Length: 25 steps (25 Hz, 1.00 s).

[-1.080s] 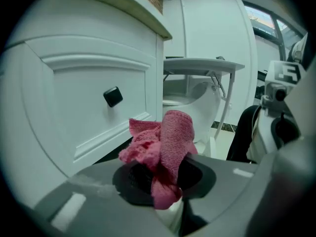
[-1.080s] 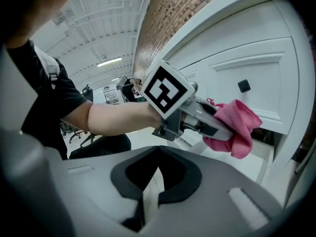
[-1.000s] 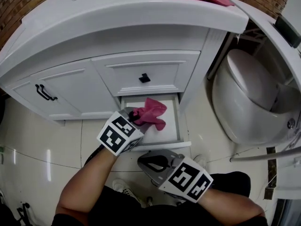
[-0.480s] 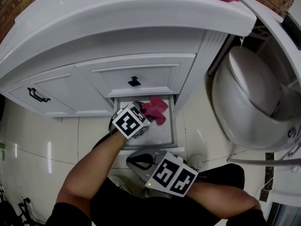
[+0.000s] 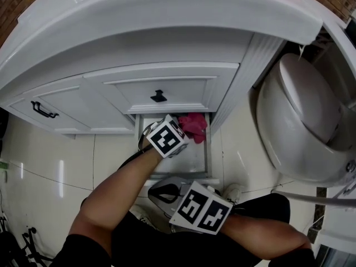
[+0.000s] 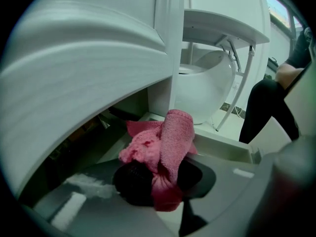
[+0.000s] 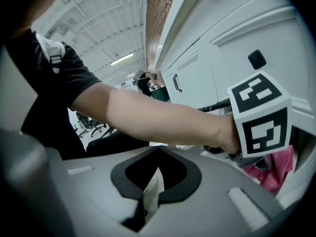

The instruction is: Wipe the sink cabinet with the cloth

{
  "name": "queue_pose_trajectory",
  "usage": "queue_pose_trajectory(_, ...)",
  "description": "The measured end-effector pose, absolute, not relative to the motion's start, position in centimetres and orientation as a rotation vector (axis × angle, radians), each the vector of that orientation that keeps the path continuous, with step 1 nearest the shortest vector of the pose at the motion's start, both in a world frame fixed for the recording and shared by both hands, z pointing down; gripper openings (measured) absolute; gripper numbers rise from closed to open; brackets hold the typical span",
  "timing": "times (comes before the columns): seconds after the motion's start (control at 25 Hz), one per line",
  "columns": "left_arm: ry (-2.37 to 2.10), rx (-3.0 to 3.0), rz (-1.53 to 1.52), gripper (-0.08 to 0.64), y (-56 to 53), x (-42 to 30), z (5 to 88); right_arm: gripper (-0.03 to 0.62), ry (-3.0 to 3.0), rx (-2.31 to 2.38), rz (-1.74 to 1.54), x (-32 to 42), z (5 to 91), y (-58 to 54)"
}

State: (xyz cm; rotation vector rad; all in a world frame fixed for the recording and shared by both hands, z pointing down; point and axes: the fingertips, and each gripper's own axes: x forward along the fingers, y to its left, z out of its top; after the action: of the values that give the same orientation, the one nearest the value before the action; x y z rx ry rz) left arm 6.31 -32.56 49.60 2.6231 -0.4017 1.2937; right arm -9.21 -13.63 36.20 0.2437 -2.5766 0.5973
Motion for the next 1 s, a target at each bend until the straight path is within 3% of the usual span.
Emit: queue_pose_trajectory(1.0,-0.769,2.443,1.426,0.097,-33.9,-7.3,47.7,0.006,-2.572,0.288,0.601,-8.9,36.4,-14.2)
